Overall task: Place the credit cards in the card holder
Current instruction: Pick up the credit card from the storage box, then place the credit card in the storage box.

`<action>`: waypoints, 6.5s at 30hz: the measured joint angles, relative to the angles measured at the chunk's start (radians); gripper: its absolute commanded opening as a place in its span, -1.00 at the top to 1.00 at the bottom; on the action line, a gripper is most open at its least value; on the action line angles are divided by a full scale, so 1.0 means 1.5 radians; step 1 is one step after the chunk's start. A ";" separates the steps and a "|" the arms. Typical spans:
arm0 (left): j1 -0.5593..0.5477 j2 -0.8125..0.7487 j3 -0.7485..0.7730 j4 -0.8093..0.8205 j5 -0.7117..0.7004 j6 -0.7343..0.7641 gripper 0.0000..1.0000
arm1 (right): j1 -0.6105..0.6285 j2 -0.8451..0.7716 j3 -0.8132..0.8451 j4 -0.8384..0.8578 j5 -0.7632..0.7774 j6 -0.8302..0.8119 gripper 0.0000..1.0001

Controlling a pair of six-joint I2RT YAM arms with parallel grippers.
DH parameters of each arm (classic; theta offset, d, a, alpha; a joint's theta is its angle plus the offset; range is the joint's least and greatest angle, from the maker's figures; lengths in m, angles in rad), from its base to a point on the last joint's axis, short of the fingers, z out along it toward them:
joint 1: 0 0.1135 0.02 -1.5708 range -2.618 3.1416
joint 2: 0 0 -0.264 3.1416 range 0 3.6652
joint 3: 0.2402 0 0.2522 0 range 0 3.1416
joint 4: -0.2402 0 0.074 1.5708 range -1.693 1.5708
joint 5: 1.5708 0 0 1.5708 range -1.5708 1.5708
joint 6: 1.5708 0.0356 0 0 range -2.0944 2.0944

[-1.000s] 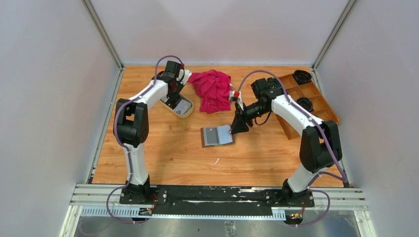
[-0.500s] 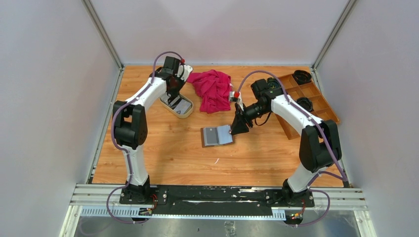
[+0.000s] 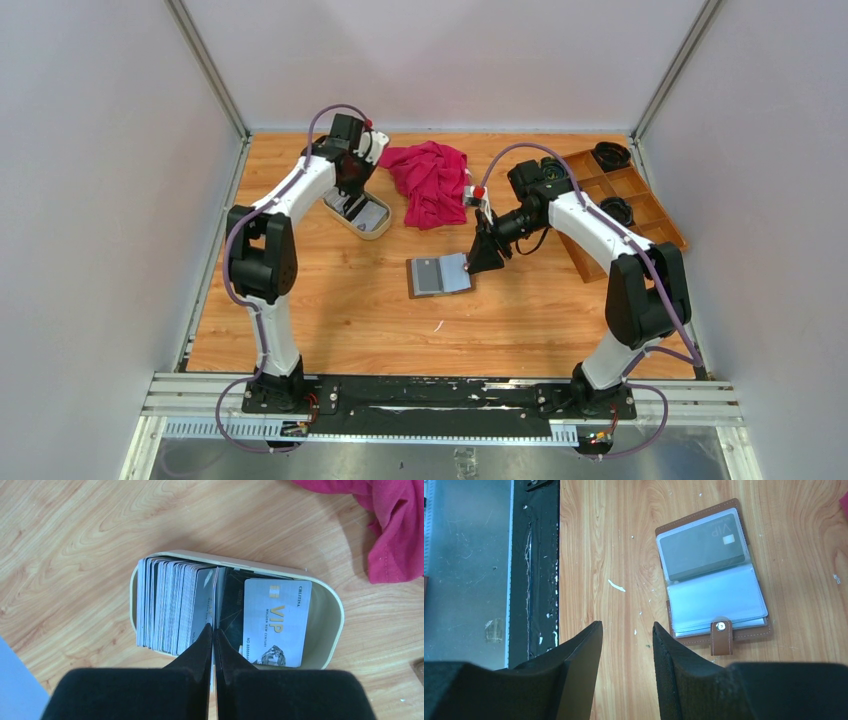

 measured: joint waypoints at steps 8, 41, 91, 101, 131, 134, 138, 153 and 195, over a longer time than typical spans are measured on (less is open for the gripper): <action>0.000 -0.049 -0.001 -0.005 -0.004 -0.037 1.00 | 0.000 0.007 0.001 -0.007 -0.003 -0.006 0.10; -0.043 -0.273 -0.366 0.418 0.503 -0.633 1.00 | -0.023 -0.016 -0.143 0.436 -0.087 0.584 -0.28; -0.203 -0.350 -0.465 0.553 0.607 -0.669 -0.06 | -0.036 -0.014 -0.150 0.585 -0.285 0.672 1.00; -0.205 -0.333 -0.465 0.567 0.578 -0.679 0.02 | -0.033 -0.014 -0.150 0.563 -0.289 0.648 1.00; -0.225 -0.308 -0.467 0.612 0.522 -0.728 1.00 | -0.031 -0.036 -0.143 0.476 -0.226 0.598 1.00; -0.225 -0.308 -0.476 0.629 0.521 -0.733 1.00 | -0.031 -0.038 -0.143 0.473 -0.225 0.595 0.58; -0.228 -0.315 -0.491 0.651 0.503 -0.736 1.00 | -0.031 -0.040 -0.143 0.466 -0.206 0.588 0.07; -0.228 -0.295 -0.597 0.981 0.498 -0.929 0.88 | -0.027 -0.040 -0.122 0.465 -0.299 0.594 0.99; -0.235 -0.286 -0.612 1.090 0.463 -0.967 1.00 | -0.022 -0.090 -0.119 0.380 -0.211 0.502 0.16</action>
